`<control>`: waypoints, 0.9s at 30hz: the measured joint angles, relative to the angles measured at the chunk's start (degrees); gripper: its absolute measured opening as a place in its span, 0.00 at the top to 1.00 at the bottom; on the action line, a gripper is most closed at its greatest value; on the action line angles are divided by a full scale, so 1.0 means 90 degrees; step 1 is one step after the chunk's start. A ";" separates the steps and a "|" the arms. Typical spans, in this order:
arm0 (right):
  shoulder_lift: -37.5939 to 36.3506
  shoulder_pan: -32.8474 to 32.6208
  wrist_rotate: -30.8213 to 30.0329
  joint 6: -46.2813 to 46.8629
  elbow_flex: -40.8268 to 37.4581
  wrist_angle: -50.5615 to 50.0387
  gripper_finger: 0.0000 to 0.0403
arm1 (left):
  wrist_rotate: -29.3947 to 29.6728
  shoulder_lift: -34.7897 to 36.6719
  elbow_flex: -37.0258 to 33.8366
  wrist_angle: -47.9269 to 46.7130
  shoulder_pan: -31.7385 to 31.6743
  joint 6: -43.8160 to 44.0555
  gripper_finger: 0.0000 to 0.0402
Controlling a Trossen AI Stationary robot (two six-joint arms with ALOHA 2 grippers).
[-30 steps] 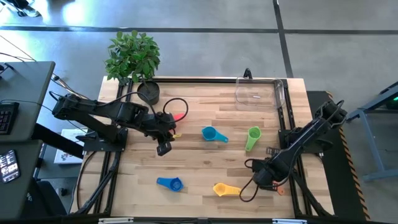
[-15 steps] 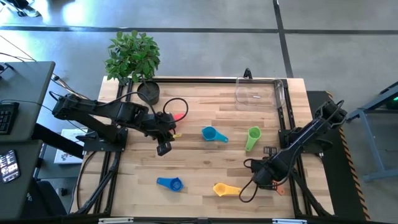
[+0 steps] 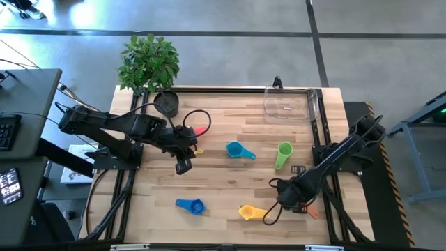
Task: Nest measuring cups in basket
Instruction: Move the measuring cups to the center of the table
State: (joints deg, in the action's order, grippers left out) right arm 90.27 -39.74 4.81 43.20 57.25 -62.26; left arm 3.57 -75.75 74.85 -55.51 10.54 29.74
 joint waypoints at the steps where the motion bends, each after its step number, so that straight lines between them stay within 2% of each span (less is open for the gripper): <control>1: 0.0071 -0.0001 0.0006 0.0011 -0.0002 -0.0019 0.73 | 0.0000 0.0000 0.0000 -0.0002 -0.0002 -0.0001 0.92; 9: 0.0441 0.0014 0.0219 0.0032 -0.0002 -0.0027 0.76 | 0.0001 0.0000 0.0000 -0.0002 -0.0001 0.0002 0.92; 16: 0.0440 0.0142 0.0525 0.0020 0.0001 -0.0036 0.97 | 0.0002 0.0000 0.0000 -0.0002 0.0000 0.0002 0.92; 27: 0.0412 0.0596 0.0704 0.0316 0.0109 -0.0157 0.99 | 0.0002 0.0000 0.0000 -0.0005 0.0000 0.0000 0.92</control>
State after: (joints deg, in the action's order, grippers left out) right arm 93.97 -34.38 11.14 46.04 58.23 -63.67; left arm 3.60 -75.75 74.85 -55.55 10.54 29.74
